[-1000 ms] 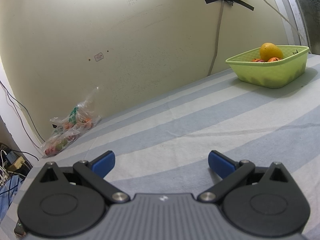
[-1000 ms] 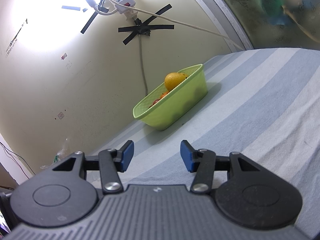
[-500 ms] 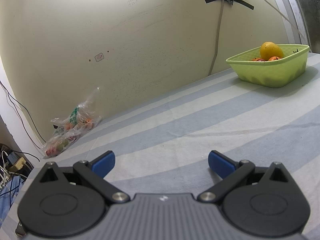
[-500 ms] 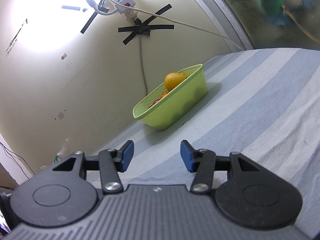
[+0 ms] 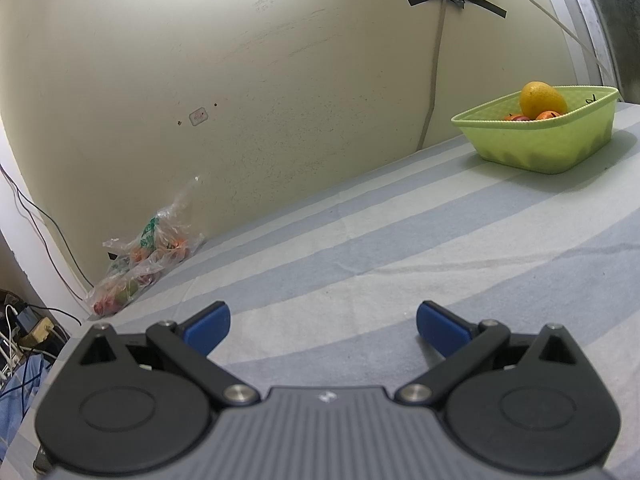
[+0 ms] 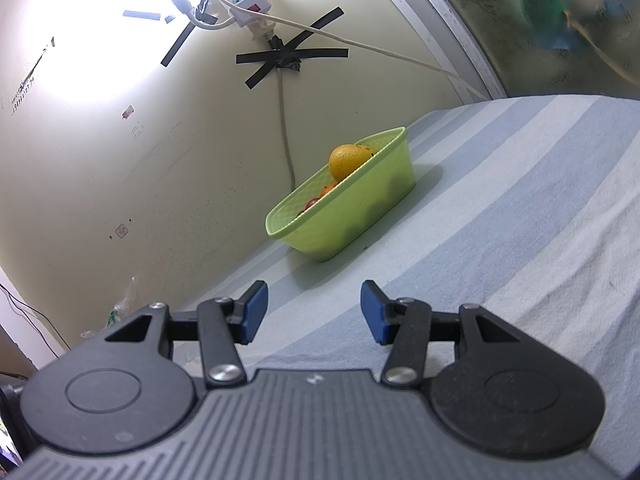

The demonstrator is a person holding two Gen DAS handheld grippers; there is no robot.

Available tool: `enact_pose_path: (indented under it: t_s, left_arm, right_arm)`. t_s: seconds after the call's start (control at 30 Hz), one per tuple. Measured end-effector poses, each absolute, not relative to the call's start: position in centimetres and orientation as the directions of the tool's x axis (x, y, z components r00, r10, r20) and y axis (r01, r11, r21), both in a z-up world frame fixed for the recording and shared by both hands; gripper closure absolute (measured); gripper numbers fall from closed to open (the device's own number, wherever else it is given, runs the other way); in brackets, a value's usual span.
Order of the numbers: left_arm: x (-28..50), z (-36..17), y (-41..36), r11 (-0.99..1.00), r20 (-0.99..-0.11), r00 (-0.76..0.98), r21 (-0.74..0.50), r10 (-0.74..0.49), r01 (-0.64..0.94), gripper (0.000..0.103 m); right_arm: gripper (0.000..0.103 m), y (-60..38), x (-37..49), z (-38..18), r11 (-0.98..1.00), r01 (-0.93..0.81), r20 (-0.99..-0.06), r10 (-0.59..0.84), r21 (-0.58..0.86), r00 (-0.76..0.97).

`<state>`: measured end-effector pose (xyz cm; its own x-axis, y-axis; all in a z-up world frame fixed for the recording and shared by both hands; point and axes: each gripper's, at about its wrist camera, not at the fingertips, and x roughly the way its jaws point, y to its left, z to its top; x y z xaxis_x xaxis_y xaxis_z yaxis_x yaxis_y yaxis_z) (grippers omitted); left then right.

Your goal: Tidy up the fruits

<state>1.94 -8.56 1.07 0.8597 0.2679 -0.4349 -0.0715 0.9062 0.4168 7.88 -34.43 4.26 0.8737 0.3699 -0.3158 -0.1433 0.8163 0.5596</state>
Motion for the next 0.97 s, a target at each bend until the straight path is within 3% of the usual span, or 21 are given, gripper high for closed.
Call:
enact_pose_path:
  t_s: [0.73, 0.97]
  left_arm:
    - [1.8, 1.13, -8.61, 0.907, -0.435, 0.86, 0.415, 0.267, -0.072, 0.0]
    - [1.96, 1.39, -8.47, 0.919, -0.452, 0.865, 0.393, 0.217, -0.026, 0.0]
  right_arm:
    - [0.049, -34.54, 7.88, 4.25, 0.815, -0.145, -0.314, 0.372, 0.561, 0.873]
    - [0.049, -34.63, 7.91, 4.25, 0.815, -0.145, -0.315, 0.372, 0.56, 0.873]
